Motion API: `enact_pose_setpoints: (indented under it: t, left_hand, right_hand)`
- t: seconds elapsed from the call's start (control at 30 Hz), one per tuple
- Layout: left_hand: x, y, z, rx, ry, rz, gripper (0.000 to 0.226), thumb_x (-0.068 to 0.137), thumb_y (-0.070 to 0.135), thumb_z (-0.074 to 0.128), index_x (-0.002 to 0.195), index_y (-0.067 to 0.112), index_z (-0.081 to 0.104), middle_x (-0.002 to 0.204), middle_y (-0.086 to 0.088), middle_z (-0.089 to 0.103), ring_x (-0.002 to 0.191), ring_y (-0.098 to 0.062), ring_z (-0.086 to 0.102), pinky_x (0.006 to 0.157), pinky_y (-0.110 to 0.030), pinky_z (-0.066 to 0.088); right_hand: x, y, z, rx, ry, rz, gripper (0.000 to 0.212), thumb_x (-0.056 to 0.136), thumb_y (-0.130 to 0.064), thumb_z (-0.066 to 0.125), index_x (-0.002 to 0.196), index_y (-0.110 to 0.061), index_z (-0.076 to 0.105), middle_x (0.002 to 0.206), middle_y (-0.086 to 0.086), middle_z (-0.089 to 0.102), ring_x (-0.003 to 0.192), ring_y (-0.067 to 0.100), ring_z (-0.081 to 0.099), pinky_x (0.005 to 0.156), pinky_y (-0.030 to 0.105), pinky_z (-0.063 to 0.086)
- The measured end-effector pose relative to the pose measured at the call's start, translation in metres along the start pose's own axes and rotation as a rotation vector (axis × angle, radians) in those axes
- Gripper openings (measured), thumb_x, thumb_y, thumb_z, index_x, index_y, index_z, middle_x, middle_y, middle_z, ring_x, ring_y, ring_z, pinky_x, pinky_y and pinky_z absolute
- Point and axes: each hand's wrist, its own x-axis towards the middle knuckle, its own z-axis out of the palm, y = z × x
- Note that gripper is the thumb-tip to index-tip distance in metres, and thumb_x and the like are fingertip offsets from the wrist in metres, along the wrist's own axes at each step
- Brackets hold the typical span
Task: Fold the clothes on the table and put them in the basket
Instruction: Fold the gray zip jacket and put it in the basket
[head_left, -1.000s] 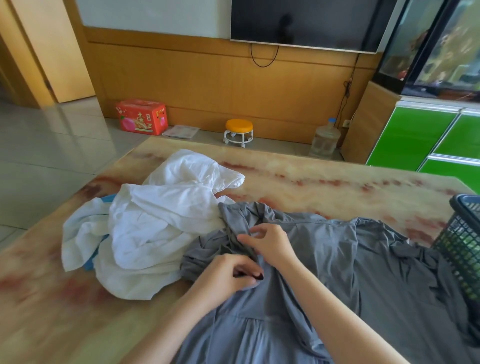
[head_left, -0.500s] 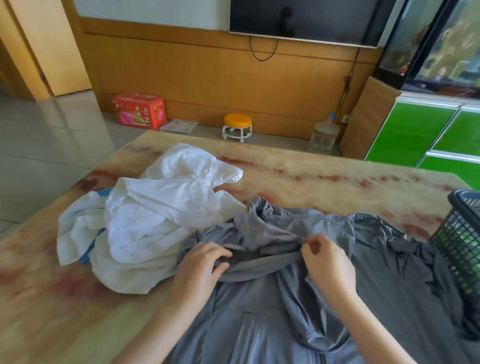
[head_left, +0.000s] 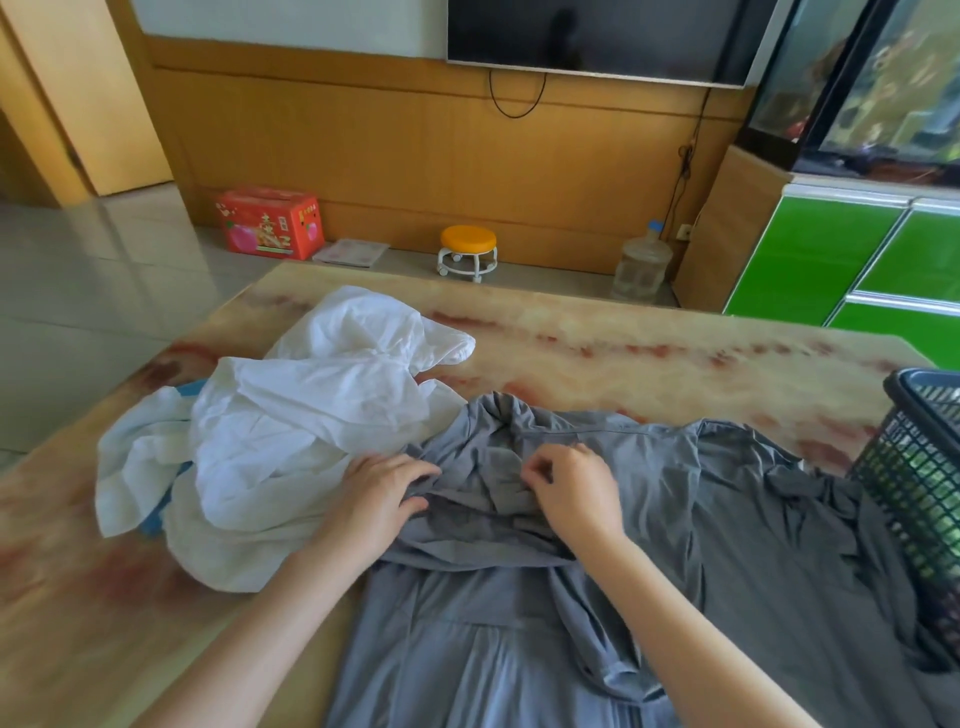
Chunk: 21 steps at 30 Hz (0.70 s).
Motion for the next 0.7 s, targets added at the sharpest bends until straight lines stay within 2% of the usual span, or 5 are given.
enact_pose_setpoints:
  t: [0.23, 0.3, 0.4, 0.53, 0.7]
  left_hand:
    - [0.017, 0.017, -0.014, -0.353, 0.101, -0.101, 0.003, 0.082, 0.022, 0.072, 0.079, 0.024, 0.072, 0.075, 0.012, 0.069, 0.073, -0.004, 0.061, 0.07, -0.018, 0.045]
    - [0.024, 0.035, -0.011, -0.481, 0.113, -0.118, 0.006, 0.083, 0.021, 0.07, 0.077, 0.023, 0.069, 0.074, 0.009, 0.068, 0.074, -0.003, 0.061, 0.068, -0.011, 0.043]
    - [0.035, 0.056, -0.001, -0.531, 0.059, -0.077, 0.009, 0.086, 0.026, 0.067, 0.077, 0.024, 0.066, 0.074, 0.01, 0.067, 0.075, -0.001, 0.06, 0.072, -0.014, 0.044]
    - [0.045, 0.055, 0.007, -0.524, -0.138, -0.081, 0.016, 0.095, 0.035, 0.05, 0.095, 0.031, 0.066, 0.089, 0.019, 0.07, 0.088, 0.004, 0.061, 0.085, -0.021, 0.044]
    - [0.038, 0.013, -0.015, -0.446, -0.308, -0.083, 0.024, 0.099, 0.022, 0.046, 0.102, 0.028, 0.069, 0.092, 0.015, 0.072, 0.095, 0.001, 0.062, 0.094, -0.025, 0.045]
  right_hand:
    - [-0.032, 0.077, -0.078, 0.487, 0.433, 0.395, 0.009, 0.095, -0.017, 0.056, 0.095, -0.011, 0.062, 0.081, 0.002, 0.063, 0.075, 0.02, 0.059, 0.061, 0.026, 0.041]
    - [-0.046, 0.1, -0.087, 0.48, 0.454, 0.468, 0.009, 0.095, -0.014, 0.056, 0.094, -0.007, 0.061, 0.08, 0.007, 0.062, 0.07, 0.018, 0.058, 0.056, 0.019, 0.042]
    - [-0.067, 0.13, -0.083, 0.301, 0.346, 0.583, 0.015, 0.096, -0.023, 0.053, 0.101, -0.011, 0.061, 0.097, 0.009, 0.063, 0.083, 0.024, 0.057, 0.067, 0.033, 0.041]
    - [-0.07, 0.136, -0.08, 0.156, 0.278, 0.432, 0.031, 0.094, -0.034, 0.055, 0.12, -0.017, 0.058, 0.125, 0.001, 0.051, 0.113, 0.027, 0.043, 0.087, 0.039, 0.038]
    - [-0.038, 0.116, -0.069, 0.156, -0.029, 0.138, 0.038, 0.089, -0.04, 0.061, 0.126, -0.035, 0.055, 0.111, -0.014, 0.047, 0.125, 0.014, 0.027, 0.1, 0.03, 0.02]
